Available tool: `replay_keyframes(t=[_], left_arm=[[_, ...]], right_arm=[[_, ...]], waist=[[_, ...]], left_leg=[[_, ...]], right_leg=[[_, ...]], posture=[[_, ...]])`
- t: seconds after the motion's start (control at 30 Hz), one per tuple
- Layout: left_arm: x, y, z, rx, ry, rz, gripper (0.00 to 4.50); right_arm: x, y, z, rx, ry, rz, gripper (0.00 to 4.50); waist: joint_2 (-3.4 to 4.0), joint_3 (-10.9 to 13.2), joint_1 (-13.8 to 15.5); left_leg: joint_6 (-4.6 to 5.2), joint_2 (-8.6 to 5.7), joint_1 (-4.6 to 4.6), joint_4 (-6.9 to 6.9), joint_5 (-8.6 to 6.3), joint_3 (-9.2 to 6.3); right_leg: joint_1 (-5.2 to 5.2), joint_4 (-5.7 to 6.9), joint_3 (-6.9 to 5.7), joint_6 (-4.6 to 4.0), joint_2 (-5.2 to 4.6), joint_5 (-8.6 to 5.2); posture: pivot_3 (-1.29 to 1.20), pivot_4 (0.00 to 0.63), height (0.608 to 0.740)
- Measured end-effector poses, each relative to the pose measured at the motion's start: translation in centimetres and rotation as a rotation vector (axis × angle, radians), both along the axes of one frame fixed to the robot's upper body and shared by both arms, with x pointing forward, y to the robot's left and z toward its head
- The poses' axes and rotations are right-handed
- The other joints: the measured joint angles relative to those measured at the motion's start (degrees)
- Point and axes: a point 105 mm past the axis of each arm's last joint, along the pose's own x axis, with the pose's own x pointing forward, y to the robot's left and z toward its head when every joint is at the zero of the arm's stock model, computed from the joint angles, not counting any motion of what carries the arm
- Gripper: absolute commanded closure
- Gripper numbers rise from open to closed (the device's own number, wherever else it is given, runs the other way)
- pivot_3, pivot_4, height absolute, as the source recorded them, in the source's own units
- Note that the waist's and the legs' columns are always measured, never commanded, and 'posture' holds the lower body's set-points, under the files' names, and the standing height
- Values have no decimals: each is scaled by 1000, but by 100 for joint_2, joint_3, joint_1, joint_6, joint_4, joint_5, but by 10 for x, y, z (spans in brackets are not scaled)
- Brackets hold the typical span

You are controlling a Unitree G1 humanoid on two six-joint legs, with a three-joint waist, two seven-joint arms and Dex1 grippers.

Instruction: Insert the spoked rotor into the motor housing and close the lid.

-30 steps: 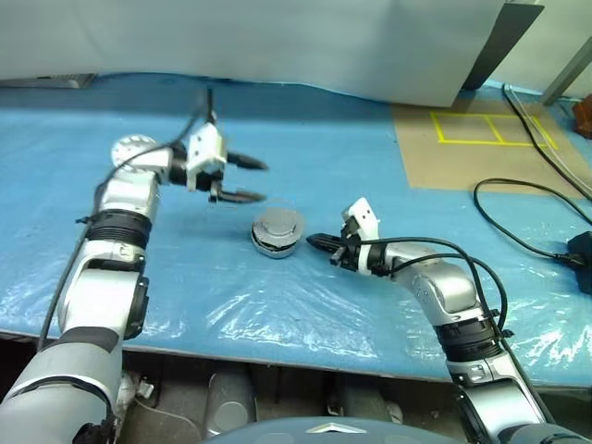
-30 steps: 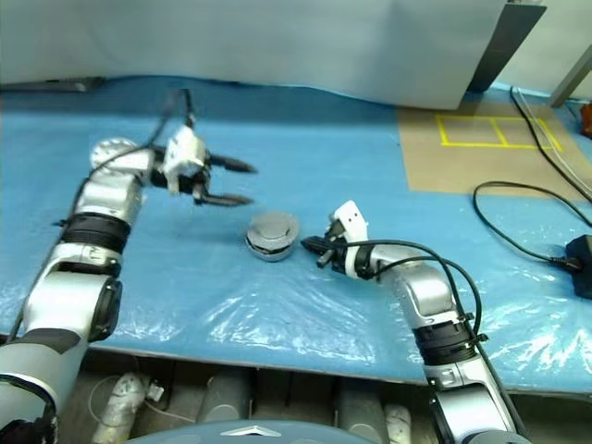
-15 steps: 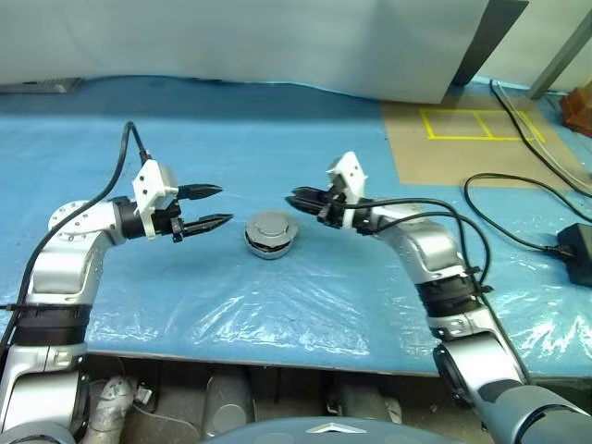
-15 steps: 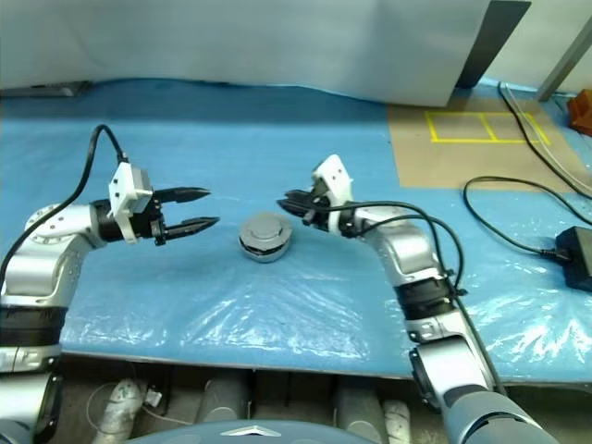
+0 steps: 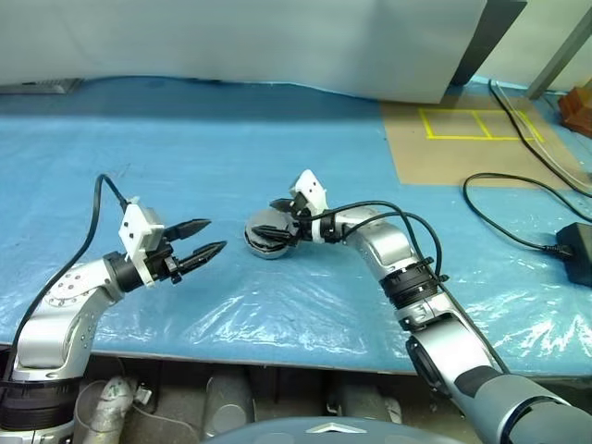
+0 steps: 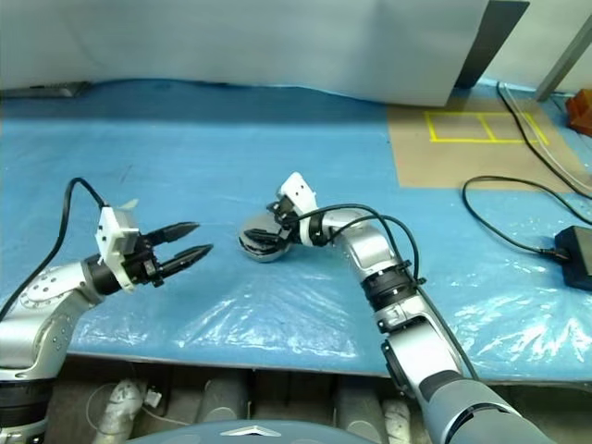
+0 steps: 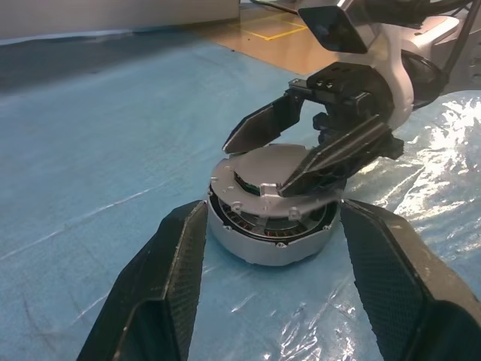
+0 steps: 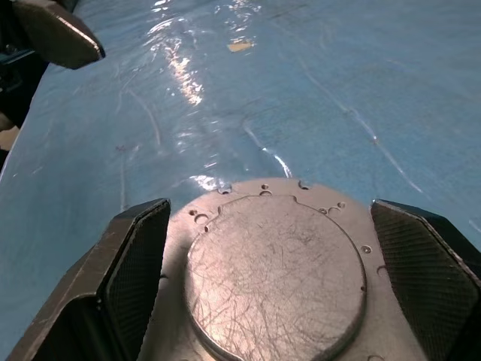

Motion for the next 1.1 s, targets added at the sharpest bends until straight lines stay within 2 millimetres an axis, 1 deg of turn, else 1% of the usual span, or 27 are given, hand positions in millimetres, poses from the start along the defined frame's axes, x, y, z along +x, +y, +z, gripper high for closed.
replay_keyframes(t=[0.13,0.37,0.47,0.57,0.63,0.67,0.97,1.1], left_arm=[[-3,-2,-9,12,5,6,1547],[-10,-20,-20,16,28,-92,1547],[-10,-21,-23,41,35,-122,1547],[-8,-17,-27,49,46,-111,1547],[-7,-15,-29,54,47,-107,1547],[-7,-15,-29,56,47,-107,1547],[-3,-14,-29,74,22,-94,1547],[-4,-13,-30,74,22,-89,1547]], right_arm=[[-2,0,-1,-30,-25,27,53],[3,2,-11,-71,-79,24,53],[3,3,-14,-109,-128,42,53],[2,3,-16,-136,-170,63,673],[3,2,-16,-137,-180,62,1315],[2,1,-16,-136,-182,63,1520],[2,1,-15,-121,-169,61,1518],[1,8,-13,-89,-132,58,1518]], waist=[[-2,-1,0],[-7,-6,-7],[-6,-8,-10],[-7,-9,-12],[-7,-9,-12],[-7,-9,-13],[-8,-9,-12],[-8,-9,-41]], left_leg=[[0,0,3,1,0,0],[0,1,25,3,0,6],[1,0,45,3,0,9],[1,-1,54,4,-1,14],[1,0,54,7,-1,14],[1,0,54,7,-1,14],[2,0,54,5,-1,14],[2,2,54,4,-1,15]], right_leg=[[2,0,0,0,0,0],[13,13,6,-2,0,-1],[29,14,11,-4,0,-3],[39,12,15,-5,-2,-4],[39,12,16,-6,-1,-4],[39,12,16,-6,-1,-4],[38,12,15,-6,0,-4],[37,12,16,-7,1,-5]], posture=[[0,150,740],[0,150,740],[0,150,740],[0,150,740],[0,150,740],[0,150,740],[0,150,740],[0,150,740]])
